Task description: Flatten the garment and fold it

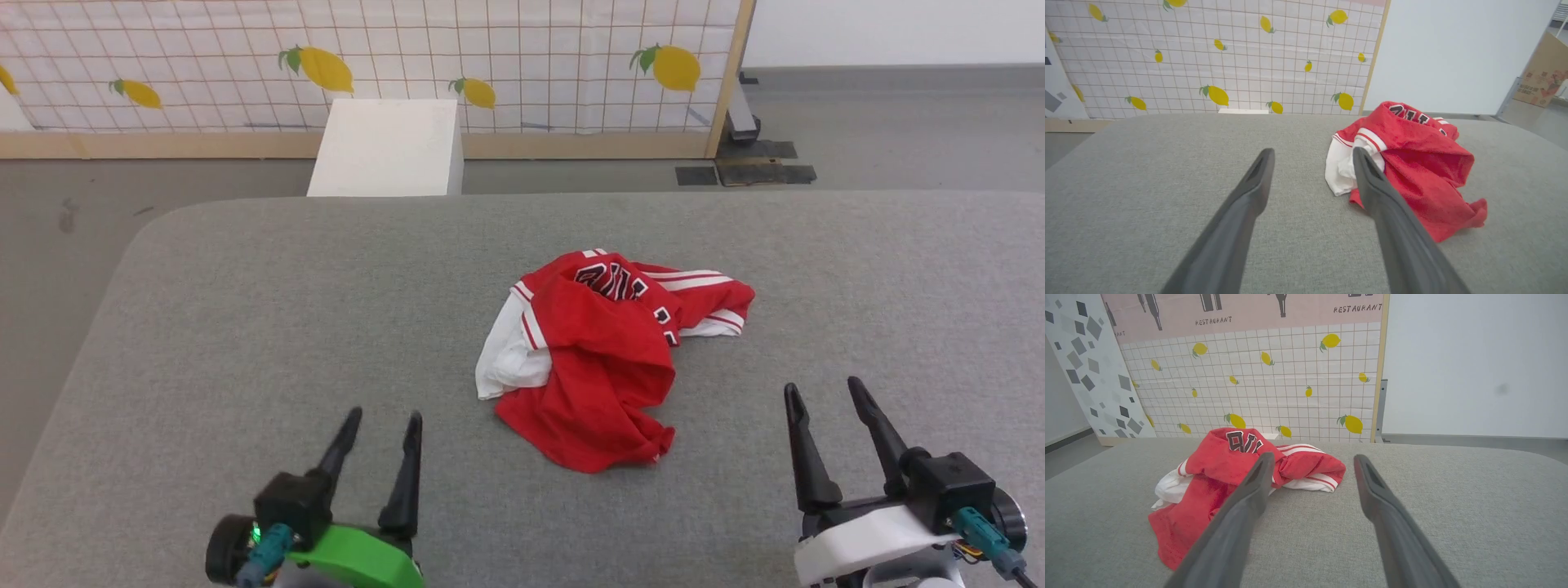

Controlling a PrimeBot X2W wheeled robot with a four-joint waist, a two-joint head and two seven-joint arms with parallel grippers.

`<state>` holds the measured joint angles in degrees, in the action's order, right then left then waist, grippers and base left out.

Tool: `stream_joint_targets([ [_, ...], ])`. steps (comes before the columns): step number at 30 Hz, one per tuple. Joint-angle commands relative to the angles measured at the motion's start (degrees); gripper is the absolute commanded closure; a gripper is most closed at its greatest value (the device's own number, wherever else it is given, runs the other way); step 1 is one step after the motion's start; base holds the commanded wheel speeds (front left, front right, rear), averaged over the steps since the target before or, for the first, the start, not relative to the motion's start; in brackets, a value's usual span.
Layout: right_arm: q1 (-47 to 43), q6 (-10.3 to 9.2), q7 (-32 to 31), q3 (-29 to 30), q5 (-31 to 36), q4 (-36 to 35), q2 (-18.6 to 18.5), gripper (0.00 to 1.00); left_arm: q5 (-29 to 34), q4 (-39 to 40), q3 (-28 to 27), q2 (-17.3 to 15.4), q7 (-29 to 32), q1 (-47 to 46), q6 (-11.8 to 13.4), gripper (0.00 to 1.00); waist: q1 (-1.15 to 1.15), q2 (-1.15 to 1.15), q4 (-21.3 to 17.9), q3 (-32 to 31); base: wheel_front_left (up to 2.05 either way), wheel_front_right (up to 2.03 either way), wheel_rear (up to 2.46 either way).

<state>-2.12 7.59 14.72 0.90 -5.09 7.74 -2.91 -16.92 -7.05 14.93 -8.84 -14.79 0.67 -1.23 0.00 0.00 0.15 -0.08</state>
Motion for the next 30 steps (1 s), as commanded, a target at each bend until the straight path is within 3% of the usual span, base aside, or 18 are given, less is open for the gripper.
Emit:
stream_joint_targets([
  [1, -0.05, -0.10, 0.28, -0.21, -0.18, 0.04, 0.03, 0.00, 0.60, -1.80, 0.37, 0.11, -0.19, -0.04, -0.66, 0.00, 0.00, 0.00, -0.68, 0.68, 0.00, 0.00, 0.00],
  [7, 0.70, -0.10, 0.28, -0.56, -0.06, -0.59, 0.03, 0.00, 0.74, -6.53, 2.17, 0.68, 6.20, -5.60, -1.00, 0.00, 0.00, 0.00, -2.64, 4.23, 0.00, 0.00, 0.00],
  [20, 4.52, -0.10, 0.28, -1.12, 0.03, -1.85, 0.03, 0.00, -3.20, -16.78, 2.54, -0.11, 36.00, -29.46, -2.53, 0.00, 0.00, 0.00, -7.35, 14.85, 0.00, 0.00, 0.00],
  [28, 5.43, -0.10, 0.28, -1.44, -1.06, -2.08, 0.03, 0.00, -2.94, -23.67, 5.39, -1.61, 48.32, -33.87, -3.12, 0.00, 0.00, 0.00, -8.89, 17.74, 0.00, 0.00, 0.00],
  [29, 5.45, -0.10, 0.28, -1.46, -1.15, -2.06, 0.03, 0.00, -3.19, -24.31, 6.03, -1.74, 49.89, -33.58, -3.56, 0.06, 0.00, 0.00, -8.92, 17.83, 0.00, 0.00, 0.00],
  [30, 5.45, -0.10, 0.28, -1.46, -1.22, -2.04, 0.03, 0.00, -3.51, -24.46, 6.41, -1.81, 50.71, -33.30, -3.89, 0.67, 0.00, 0.00, -8.90, 17.85, 0.00, 0.00, 0.00],
])
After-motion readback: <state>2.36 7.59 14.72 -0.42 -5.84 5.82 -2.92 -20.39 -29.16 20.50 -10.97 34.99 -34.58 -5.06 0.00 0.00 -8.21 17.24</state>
